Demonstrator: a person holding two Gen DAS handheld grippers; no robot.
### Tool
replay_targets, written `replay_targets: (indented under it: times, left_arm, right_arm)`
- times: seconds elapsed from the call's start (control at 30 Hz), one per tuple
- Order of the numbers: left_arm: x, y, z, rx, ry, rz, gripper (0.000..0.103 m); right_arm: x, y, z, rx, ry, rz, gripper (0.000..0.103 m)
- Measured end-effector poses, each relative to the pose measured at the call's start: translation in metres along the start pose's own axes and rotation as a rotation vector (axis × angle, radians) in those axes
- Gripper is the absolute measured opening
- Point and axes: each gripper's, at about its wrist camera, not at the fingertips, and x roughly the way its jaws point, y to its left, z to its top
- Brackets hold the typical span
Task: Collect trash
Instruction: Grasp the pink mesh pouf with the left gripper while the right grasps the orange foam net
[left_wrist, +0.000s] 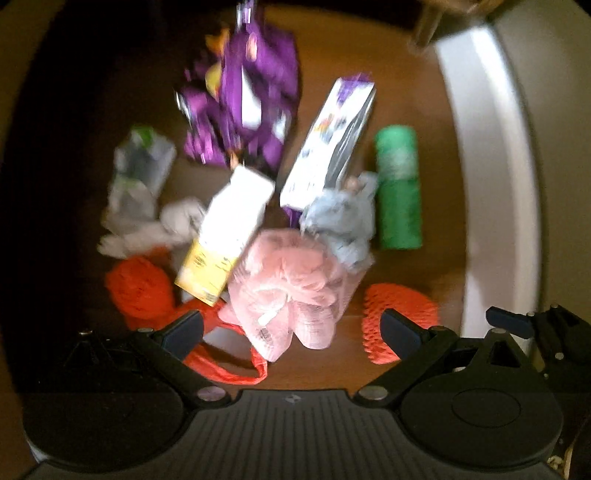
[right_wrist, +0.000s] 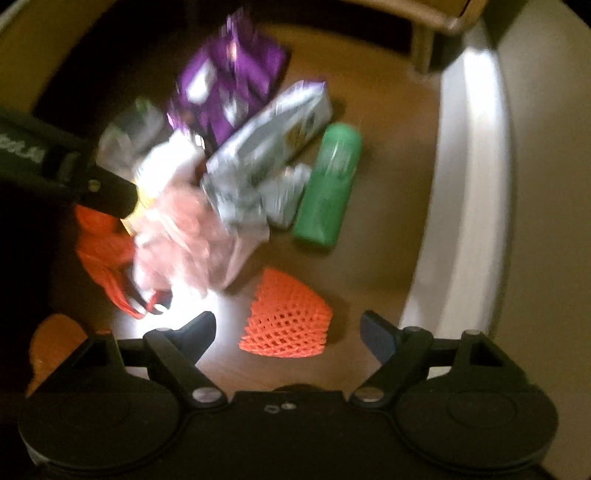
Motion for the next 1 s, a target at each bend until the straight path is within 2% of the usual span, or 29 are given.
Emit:
replay_targets:
  times: [0.1, 0.23, 0.33, 0.4, 0.47, 0.53, 0.57, 0.67, 0.73, 0.87, 1.0]
  left_arm:
    - [0.041, 0.002, 0.001, -0.019, 0.026, 0.005, 0.102]
    - [0.074, 0.003, 0.001, -0.054, 0.053, -0.011, 0.102]
    - [0.088, 0.002, 0.002, -0.062, 0.067, -0.026, 0.087]
    - [0.094, 0.000, 0.001, -0.057, 0.076, -0.020, 0.070]
    - [0.098, -0.001, 0.001, -0.055, 0.084, -0.024, 0.059]
    - [0.099, 0.001, -0.001, -0.056, 0.088, -0.028, 0.046]
    - [0.099, 0.001, -0.001, -0.051, 0.090, -0.024, 0.036]
    - [0.091, 0.000, -0.005, -0.034, 0.091, -0.027, 0.026]
    - [0.082, -0.002, -0.008, -0.017, 0.089, -0.015, 0.022]
    - [0.049, -0.009, -0.017, 0.042, 0.066, 0.023, 0.020]
    - [0.003, -0.009, -0.024, 0.053, 0.040, 0.017, 0.018]
  right_arm:
    - [0.041, -0.001, -0.005, -0.013, 0.018, -0.005, 0.084]
    - [0.075, -0.007, -0.008, 0.030, 0.037, 0.001, 0.083]
    - [0.095, -0.008, -0.011, 0.048, 0.046, 0.007, 0.077]
    - [0.102, -0.008, -0.013, 0.053, 0.049, 0.002, 0.072]
    - [0.108, -0.008, -0.013, 0.061, 0.053, 0.006, 0.057]
    - [0.107, -0.009, -0.013, 0.072, 0.047, -0.001, 0.048]
    - [0.105, -0.009, -0.013, 0.083, 0.041, -0.001, 0.041]
    - [0.097, -0.009, -0.017, 0.110, 0.026, 0.015, 0.021]
    - [0.083, -0.009, -0.019, 0.118, 0.018, 0.021, 0.012]
    - [0.050, -0.002, -0.023, 0.126, -0.008, 0.016, 0.010]
    - [0.008, -0.005, -0.024, 0.152, -0.034, 0.011, 0.010]
